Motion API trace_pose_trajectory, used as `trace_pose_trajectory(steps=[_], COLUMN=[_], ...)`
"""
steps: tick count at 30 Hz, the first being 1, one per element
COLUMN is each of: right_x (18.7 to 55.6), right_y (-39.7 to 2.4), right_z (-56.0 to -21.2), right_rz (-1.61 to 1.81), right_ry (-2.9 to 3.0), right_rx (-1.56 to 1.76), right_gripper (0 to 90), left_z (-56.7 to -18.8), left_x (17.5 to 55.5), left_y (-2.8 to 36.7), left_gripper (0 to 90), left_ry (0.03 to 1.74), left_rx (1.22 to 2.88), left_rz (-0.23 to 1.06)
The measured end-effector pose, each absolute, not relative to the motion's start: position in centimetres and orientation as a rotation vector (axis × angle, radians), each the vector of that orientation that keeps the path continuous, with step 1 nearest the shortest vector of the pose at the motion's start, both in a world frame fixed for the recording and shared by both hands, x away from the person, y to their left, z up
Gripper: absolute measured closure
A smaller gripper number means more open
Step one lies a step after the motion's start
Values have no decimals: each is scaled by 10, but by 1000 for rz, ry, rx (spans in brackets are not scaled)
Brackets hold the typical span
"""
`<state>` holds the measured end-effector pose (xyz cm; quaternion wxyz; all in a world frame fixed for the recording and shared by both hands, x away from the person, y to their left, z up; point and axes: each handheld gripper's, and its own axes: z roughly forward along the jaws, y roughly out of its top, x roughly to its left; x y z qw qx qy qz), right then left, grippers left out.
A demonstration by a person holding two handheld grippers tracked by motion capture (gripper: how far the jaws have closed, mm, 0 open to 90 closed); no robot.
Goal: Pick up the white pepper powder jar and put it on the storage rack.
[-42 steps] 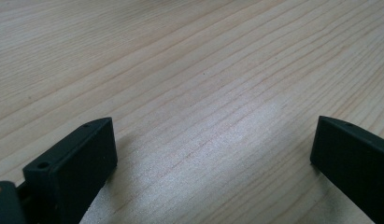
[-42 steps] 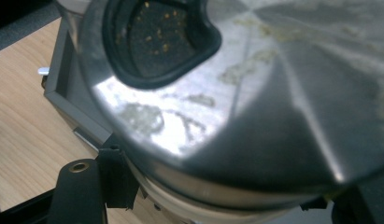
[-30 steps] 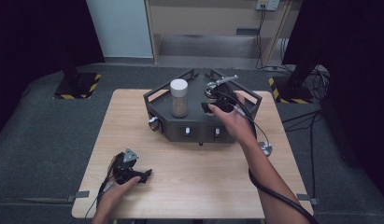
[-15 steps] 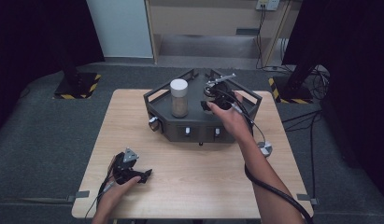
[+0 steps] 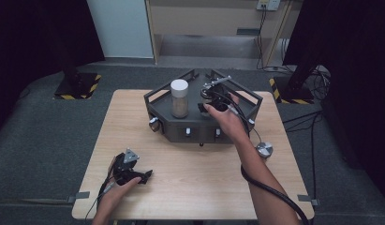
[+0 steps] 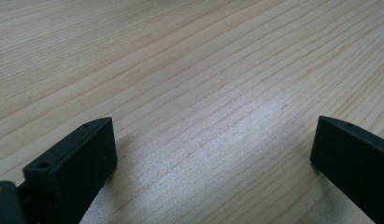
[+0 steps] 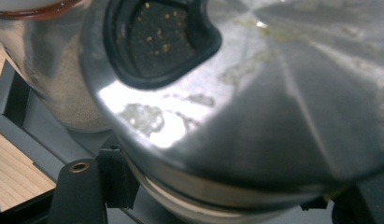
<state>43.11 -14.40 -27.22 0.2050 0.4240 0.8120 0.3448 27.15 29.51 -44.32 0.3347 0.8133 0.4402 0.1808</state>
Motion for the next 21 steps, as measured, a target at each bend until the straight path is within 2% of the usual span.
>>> trace_pose_trajectory(steps=[21], right_x=[437], right_y=[-136], right_z=[-283], right_rz=[976], right_ry=[2283], right_rx=[1200], right_gripper=[313], left_z=[-443], left_x=[271], left_y=[295], left_gripper=[0], left_ry=[1150], left_rx=[2121], left_rz=[473])
